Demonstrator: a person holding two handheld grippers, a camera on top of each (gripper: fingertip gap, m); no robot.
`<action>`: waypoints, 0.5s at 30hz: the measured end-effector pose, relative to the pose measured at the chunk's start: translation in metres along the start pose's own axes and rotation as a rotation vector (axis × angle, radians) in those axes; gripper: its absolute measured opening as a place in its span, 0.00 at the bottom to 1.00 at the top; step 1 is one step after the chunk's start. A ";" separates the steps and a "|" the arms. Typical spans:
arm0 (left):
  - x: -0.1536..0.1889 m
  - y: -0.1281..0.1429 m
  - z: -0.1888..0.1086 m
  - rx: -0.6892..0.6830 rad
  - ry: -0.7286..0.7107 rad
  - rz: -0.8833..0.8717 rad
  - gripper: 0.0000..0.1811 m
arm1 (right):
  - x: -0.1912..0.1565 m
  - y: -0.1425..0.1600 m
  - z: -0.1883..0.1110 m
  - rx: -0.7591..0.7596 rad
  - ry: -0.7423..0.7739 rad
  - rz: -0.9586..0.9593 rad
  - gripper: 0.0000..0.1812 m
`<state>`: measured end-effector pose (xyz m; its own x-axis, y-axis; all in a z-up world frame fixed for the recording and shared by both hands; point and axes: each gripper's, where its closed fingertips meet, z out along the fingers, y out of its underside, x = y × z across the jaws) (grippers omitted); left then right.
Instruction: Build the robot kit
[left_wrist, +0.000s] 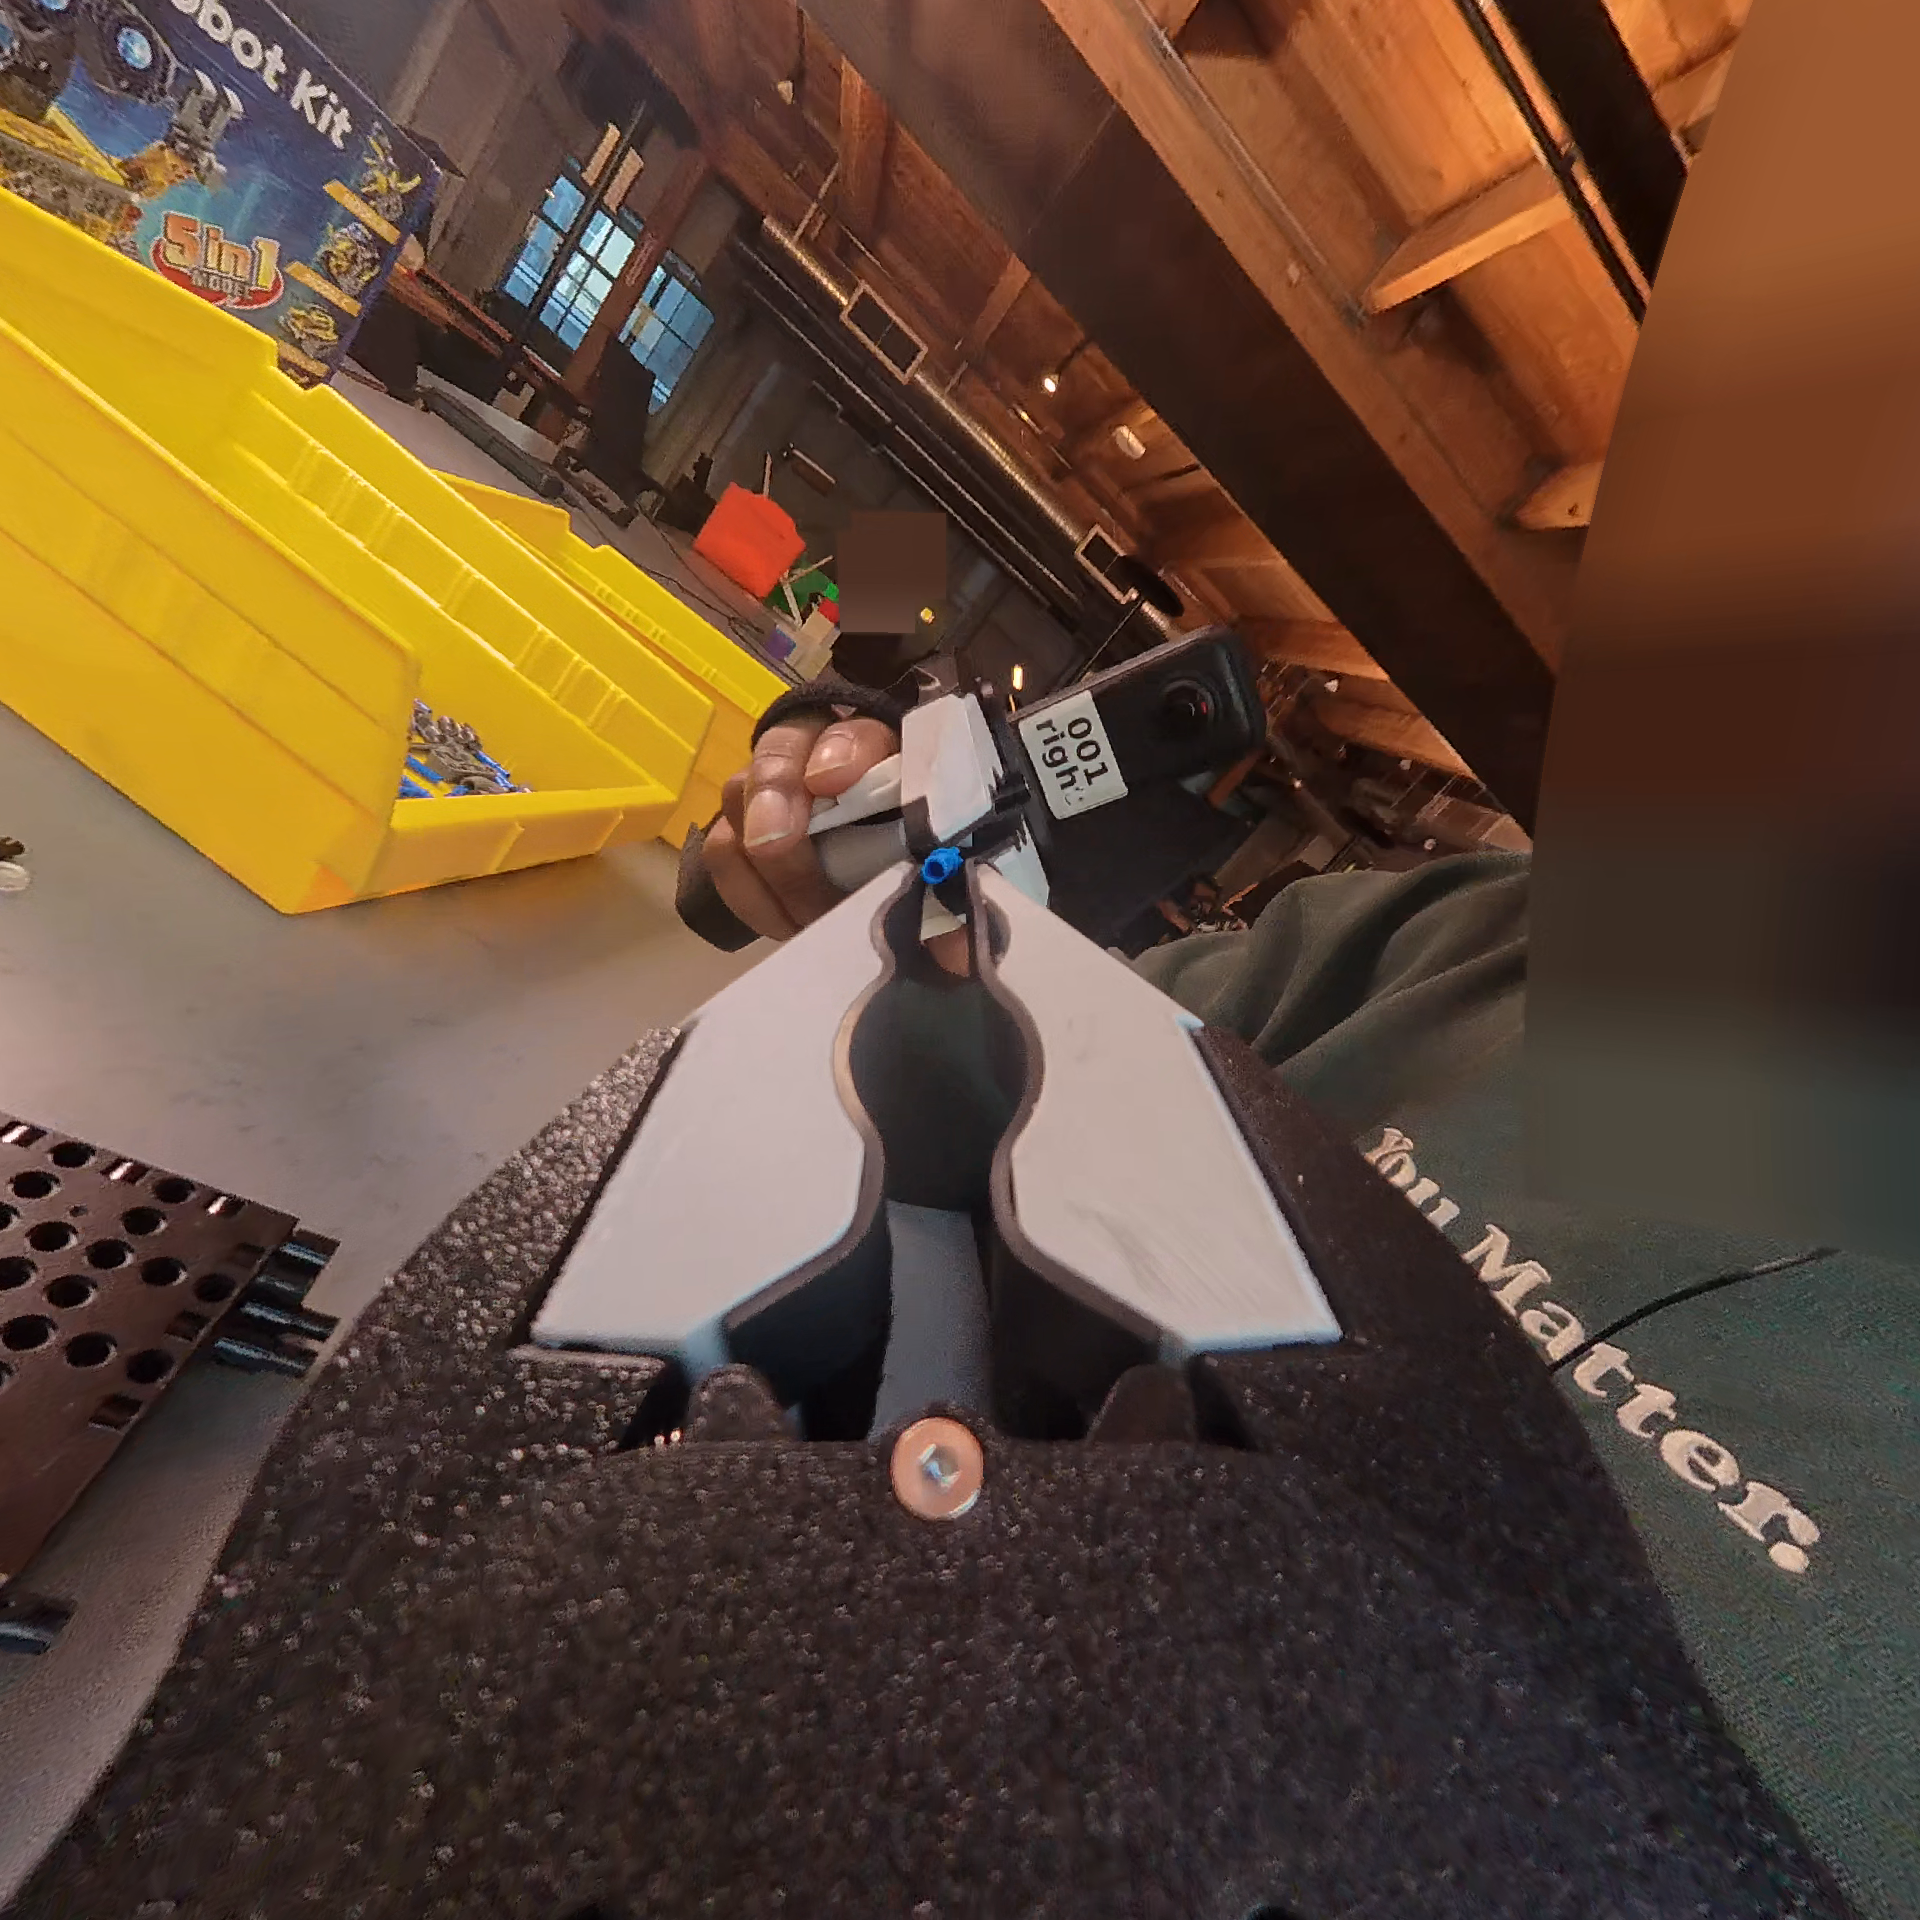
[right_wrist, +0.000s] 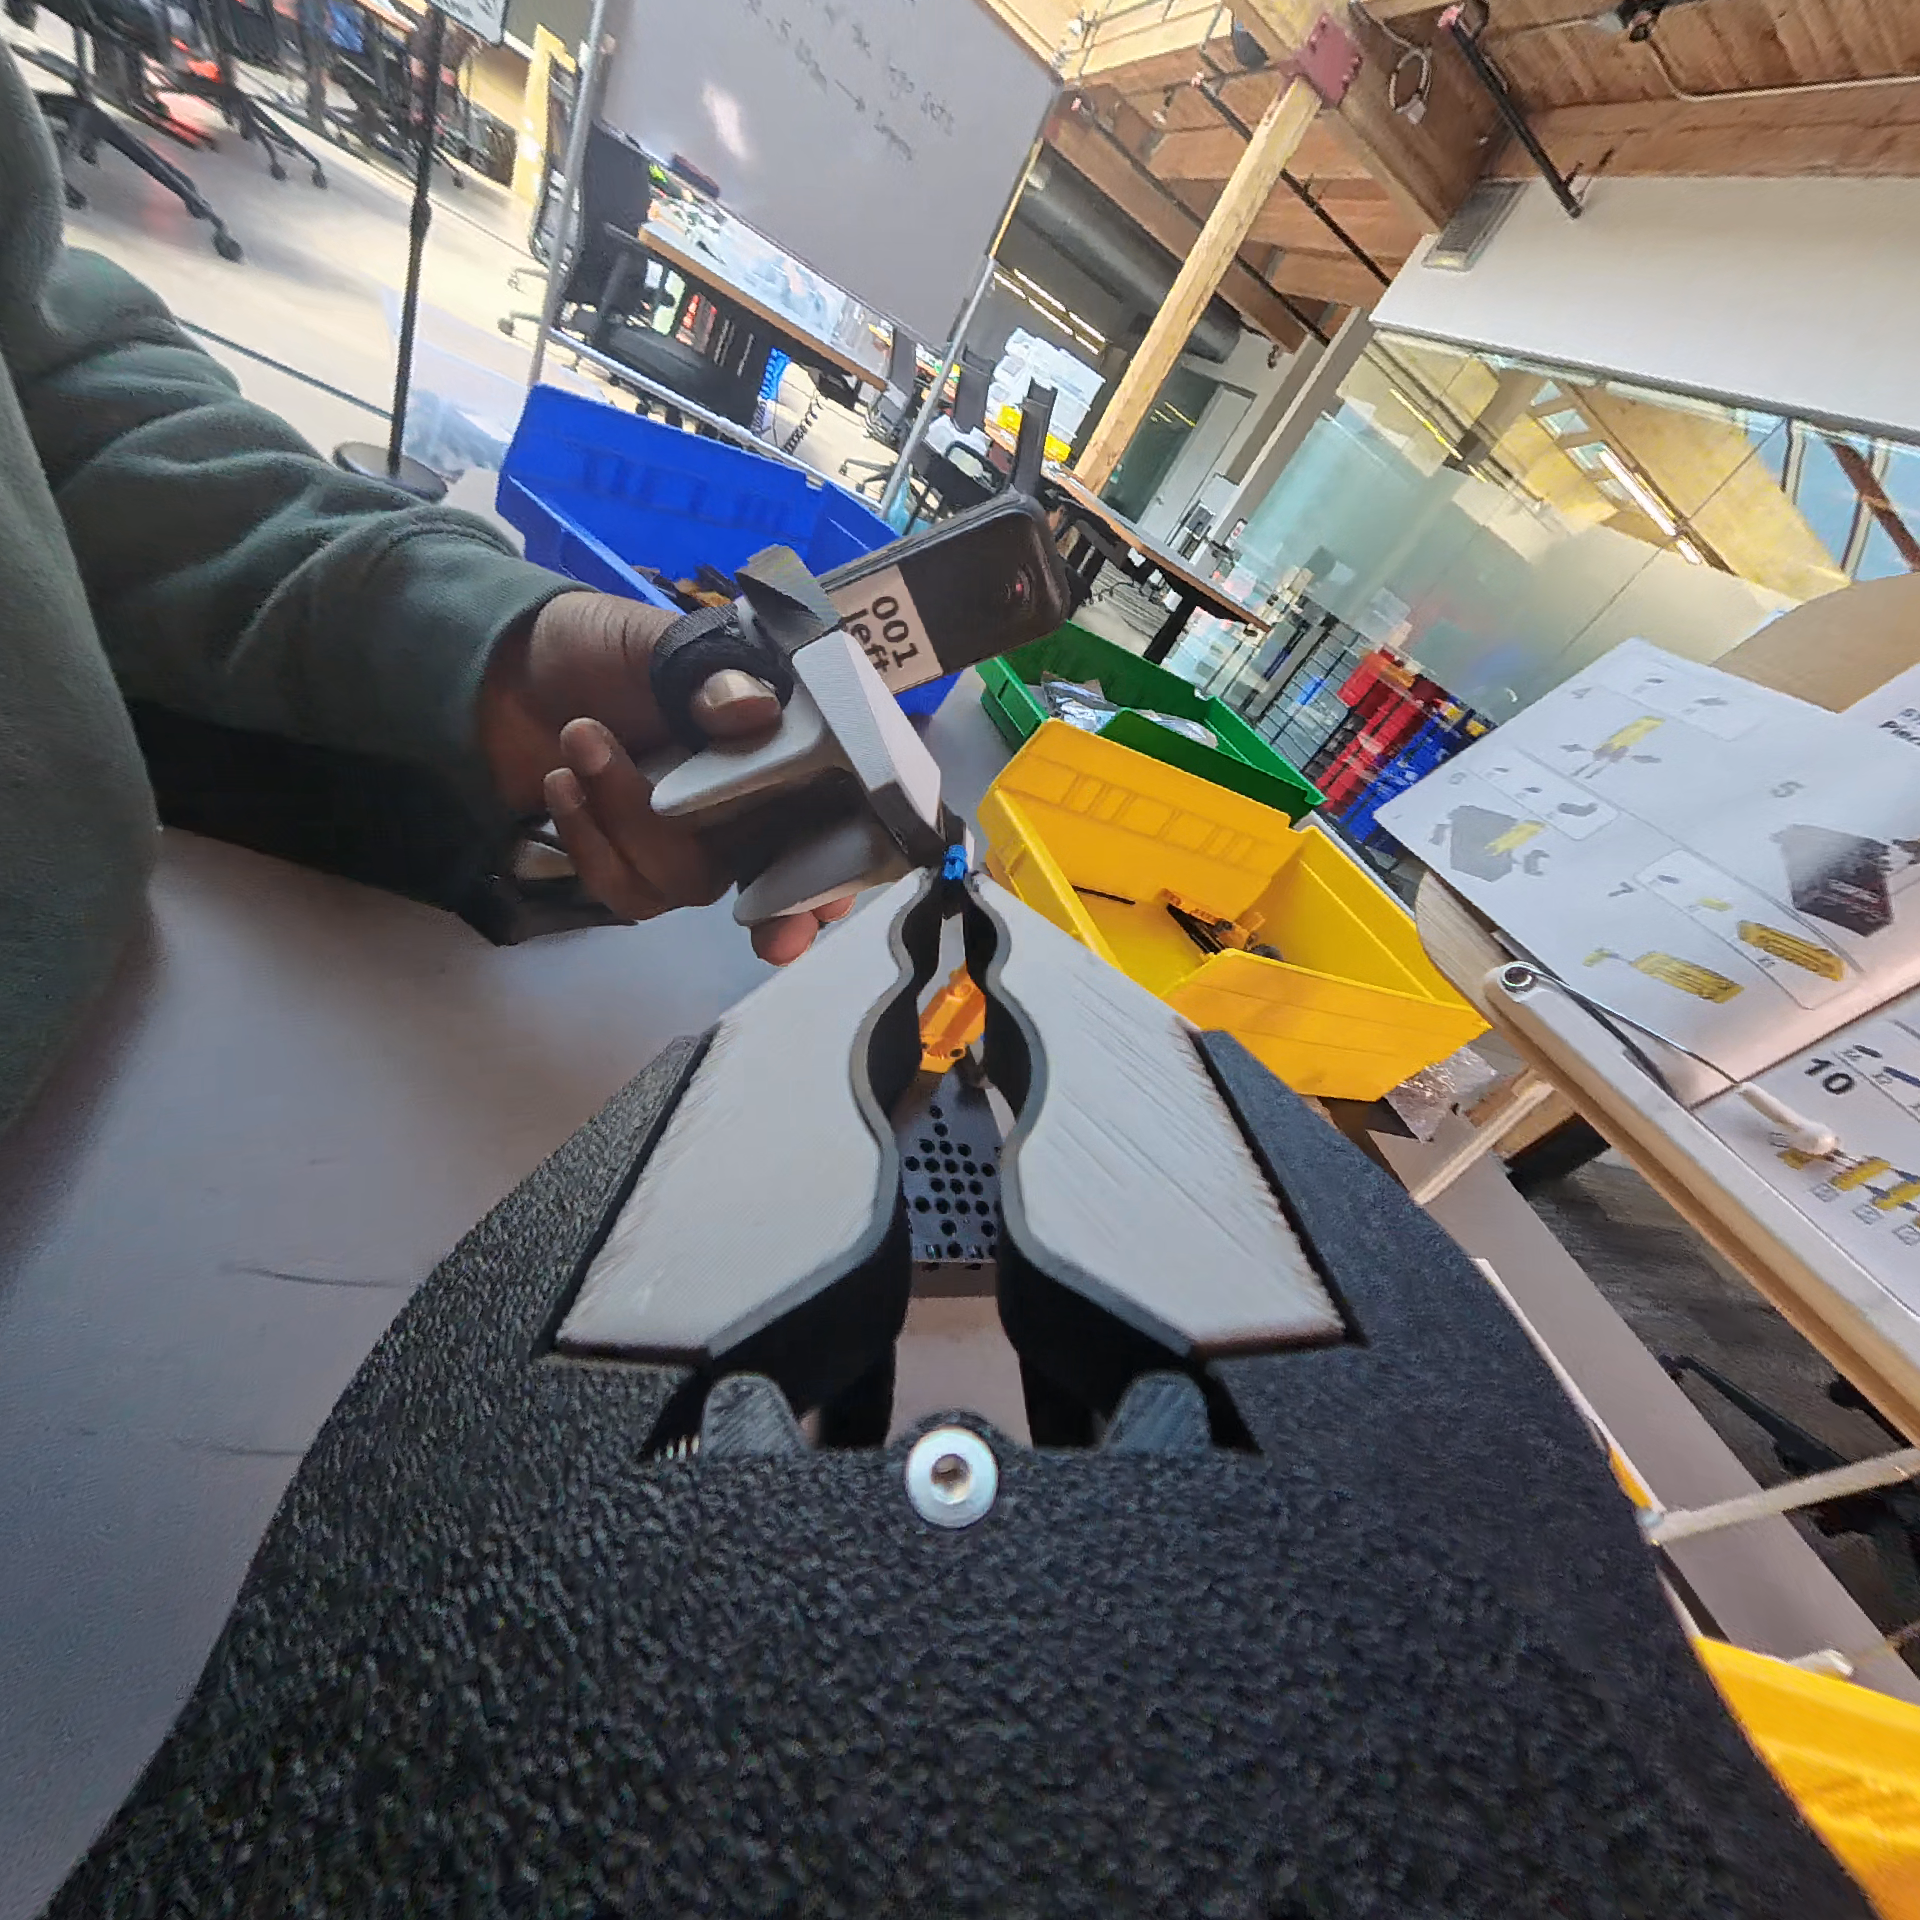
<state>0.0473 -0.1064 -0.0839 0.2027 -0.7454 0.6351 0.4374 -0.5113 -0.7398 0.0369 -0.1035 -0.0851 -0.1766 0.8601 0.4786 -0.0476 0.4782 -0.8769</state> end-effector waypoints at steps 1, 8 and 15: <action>0.001 0.001 0.001 -0.014 -0.004 0.021 0.03 | -0.001 -0.001 -0.001 0.009 -0.012 0.010 0.02; 0.009 0.004 0.003 -0.035 0.057 -0.011 0.03 | -0.008 -0.006 -0.006 0.044 -0.081 0.040 0.02; 0.010 0.007 0.003 -0.067 0.039 0.038 0.02 | -0.013 -0.006 -0.008 0.052 -0.119 0.059 0.02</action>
<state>0.0552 -0.1164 -0.0821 0.1833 -0.7805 0.5977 0.3703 -0.5084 -0.7774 0.0477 -0.1161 -0.0862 -0.2962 0.8575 0.4207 -0.0839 0.4154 -0.9057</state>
